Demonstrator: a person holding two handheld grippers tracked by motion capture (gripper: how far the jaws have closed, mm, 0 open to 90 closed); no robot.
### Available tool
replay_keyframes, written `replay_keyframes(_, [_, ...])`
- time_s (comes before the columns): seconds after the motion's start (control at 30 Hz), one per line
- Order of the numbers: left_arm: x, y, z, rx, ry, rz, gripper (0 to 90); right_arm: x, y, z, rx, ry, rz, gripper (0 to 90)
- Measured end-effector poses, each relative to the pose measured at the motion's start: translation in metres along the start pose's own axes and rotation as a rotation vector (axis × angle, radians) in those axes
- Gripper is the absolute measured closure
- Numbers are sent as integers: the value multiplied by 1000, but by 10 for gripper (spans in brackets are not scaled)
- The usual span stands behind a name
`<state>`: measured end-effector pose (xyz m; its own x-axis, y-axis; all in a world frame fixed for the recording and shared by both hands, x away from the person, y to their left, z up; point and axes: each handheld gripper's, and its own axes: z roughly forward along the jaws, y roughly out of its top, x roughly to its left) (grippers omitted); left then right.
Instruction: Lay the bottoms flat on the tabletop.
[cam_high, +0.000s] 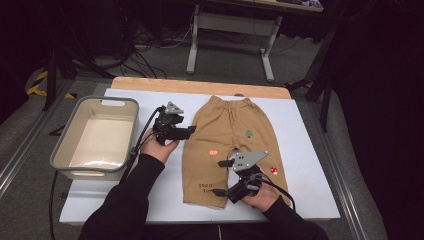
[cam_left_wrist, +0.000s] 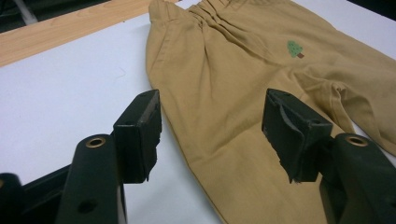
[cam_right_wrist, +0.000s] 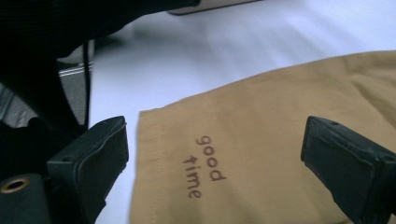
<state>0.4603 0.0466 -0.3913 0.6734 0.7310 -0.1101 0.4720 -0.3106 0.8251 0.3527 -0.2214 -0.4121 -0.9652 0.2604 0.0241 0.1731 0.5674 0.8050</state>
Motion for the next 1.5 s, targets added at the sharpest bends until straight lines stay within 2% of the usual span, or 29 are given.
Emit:
replay_keyframes(0.27, [2, 1, -1, -12, 4, -2, 396, 9, 2, 11, 50, 26, -35, 288])
replay_keyframes(0.4, [3, 0, 0, 2, 7, 1, 396, 11, 2, 17, 65, 30, -42, 334])
replay_keyframes(0.57, [5, 0, 2, 2, 8, -6, 395, 17, 3, 27, 75, 69, -62, 371])
replay_keyframes(0.77, [6, -1, 3, 10, 6, -11, 396, 28, 1, 46, 126, 104, -85, 385])
replay_keyframes(1.07, [9, -3, 6, 15, 4, -17, 393, 30, -1, 61, 200, 80, -101, 449])
replay_keyframes(1.23, [10, -3, 7, 13, 3, -24, 393, 30, -2, 66, 224, 39, -108, 521])
replay_keyframes(1.3, [11, -3, 8, 16, 3, -23, 389, 30, -1, 66, 223, 42, -105, 575])
replay_keyframes(1.37, [12, -4, 10, 18, 5, -25, 386, 30, -2, 66, 219, 42, -111, 688])
replay_keyframes(1.43, [12, -4, 12, 22, 7, -26, 385, 30, -1, 67, 216, 43, -89, 832])
replay_keyframes(1.47, [12, -4, 14, 26, 4, -29, 385, 29, -1, 67, 221, 38, -78, 879])
replay_keyframes(1.5, [12, -4, 16, 29, 2, -29, 385, 27, 0, 67, 228, 35, -60, 889])
